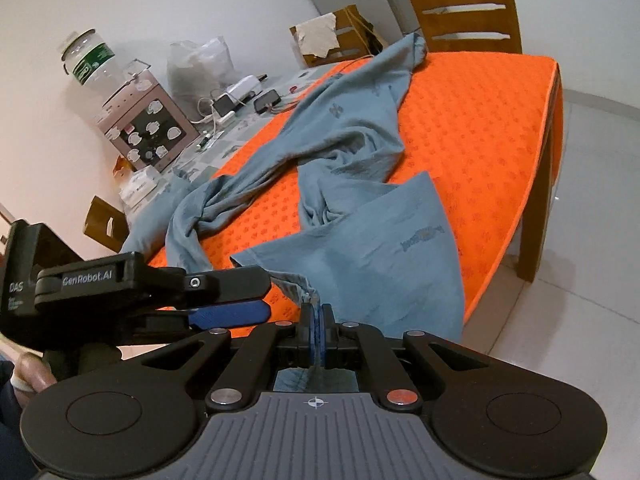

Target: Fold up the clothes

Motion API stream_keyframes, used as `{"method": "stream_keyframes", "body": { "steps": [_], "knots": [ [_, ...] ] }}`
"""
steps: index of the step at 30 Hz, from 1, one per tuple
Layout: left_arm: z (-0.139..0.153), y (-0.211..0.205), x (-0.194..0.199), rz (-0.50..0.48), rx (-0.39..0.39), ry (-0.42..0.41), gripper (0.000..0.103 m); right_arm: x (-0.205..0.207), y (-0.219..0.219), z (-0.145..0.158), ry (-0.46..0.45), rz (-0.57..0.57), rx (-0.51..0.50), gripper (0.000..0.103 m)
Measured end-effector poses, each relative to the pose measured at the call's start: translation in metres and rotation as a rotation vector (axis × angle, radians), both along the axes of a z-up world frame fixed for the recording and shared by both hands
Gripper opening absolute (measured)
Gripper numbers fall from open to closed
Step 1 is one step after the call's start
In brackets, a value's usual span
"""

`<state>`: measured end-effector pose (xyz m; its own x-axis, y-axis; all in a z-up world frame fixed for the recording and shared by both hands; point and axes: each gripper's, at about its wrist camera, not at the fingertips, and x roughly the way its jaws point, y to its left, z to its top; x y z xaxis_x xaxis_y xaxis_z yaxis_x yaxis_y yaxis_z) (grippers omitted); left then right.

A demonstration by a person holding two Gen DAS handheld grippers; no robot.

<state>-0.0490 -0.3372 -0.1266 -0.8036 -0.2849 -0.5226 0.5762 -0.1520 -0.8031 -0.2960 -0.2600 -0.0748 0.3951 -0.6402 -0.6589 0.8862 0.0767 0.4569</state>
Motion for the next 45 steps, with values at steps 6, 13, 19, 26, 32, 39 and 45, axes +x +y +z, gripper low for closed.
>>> {"method": "stream_keyframes", "body": {
  "steps": [6,13,19,26,32,39,45],
  "knots": [
    [-0.014,-0.009,0.001,0.04,0.097,0.043,0.044,0.006,0.002,0.003,0.011,0.059,-0.027,0.005],
    [-0.021,-0.012,-0.001,0.031,0.12,0.04,0.02,0.009,0.005,-0.001,0.015,0.083,-0.013,0.01],
    [-0.02,-0.01,-0.004,0.009,0.102,-0.004,0.02,0.01,0.009,-0.003,0.017,0.074,-0.001,0.013],
    [-0.016,-0.002,-0.007,-0.01,0.052,-0.066,0.02,0.012,0.007,-0.003,0.05,0.056,0.014,0.016],
    [-0.01,0.004,-0.01,-0.028,0.002,-0.104,0.02,0.016,0.006,-0.004,0.106,0.071,0.029,0.019],
    [-0.013,0.01,-0.001,-0.006,-0.022,-0.175,0.02,0.026,0.006,-0.006,0.161,0.121,0.036,0.02],
    [-0.011,0.014,0.017,0.037,-0.016,-0.2,0.02,0.048,0.002,-0.019,0.211,0.194,0.058,0.03]
  ]
}}
